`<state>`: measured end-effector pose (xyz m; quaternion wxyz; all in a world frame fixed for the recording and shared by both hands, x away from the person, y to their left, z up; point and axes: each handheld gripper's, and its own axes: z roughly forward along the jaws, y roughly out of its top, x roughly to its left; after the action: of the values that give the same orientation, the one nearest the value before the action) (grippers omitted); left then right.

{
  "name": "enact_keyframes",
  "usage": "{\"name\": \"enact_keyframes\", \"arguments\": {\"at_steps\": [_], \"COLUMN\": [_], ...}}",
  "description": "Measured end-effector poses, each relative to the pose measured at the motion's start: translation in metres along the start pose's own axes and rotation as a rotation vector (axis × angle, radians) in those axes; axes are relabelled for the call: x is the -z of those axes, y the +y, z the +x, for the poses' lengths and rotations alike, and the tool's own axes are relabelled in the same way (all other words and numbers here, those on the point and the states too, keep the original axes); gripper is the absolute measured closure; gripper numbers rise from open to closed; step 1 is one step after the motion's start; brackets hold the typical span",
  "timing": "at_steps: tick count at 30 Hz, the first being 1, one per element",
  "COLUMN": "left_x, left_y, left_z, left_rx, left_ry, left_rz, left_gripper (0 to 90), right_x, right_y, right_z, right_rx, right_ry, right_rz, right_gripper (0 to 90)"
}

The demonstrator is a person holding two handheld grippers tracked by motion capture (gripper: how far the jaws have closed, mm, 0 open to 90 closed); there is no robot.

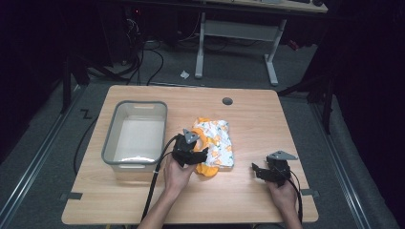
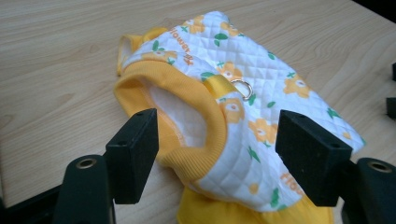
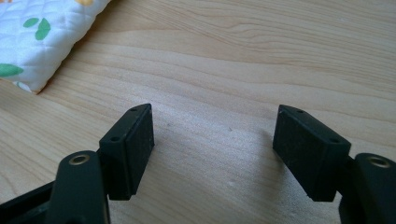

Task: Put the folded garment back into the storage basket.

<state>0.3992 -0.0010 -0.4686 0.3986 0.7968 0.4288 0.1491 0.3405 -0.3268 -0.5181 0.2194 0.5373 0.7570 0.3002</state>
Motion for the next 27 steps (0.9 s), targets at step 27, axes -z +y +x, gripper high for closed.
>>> {"name": "enact_keyframes", "arguments": {"at_steps": [27], "left_x": [-0.068], "left_y": [0.03], "left_z": [0.02], "left_rx": [0.106], "left_ry": [0.043], "left_rz": [0.221], "left_gripper": [20.3], "right_x": [0.0], "right_y": [0.0], "right_z": [0.0], "right_rx": [0.0], "right_ry": [0.0], "right_rz": [0.0], "right_gripper": [29.5]}}
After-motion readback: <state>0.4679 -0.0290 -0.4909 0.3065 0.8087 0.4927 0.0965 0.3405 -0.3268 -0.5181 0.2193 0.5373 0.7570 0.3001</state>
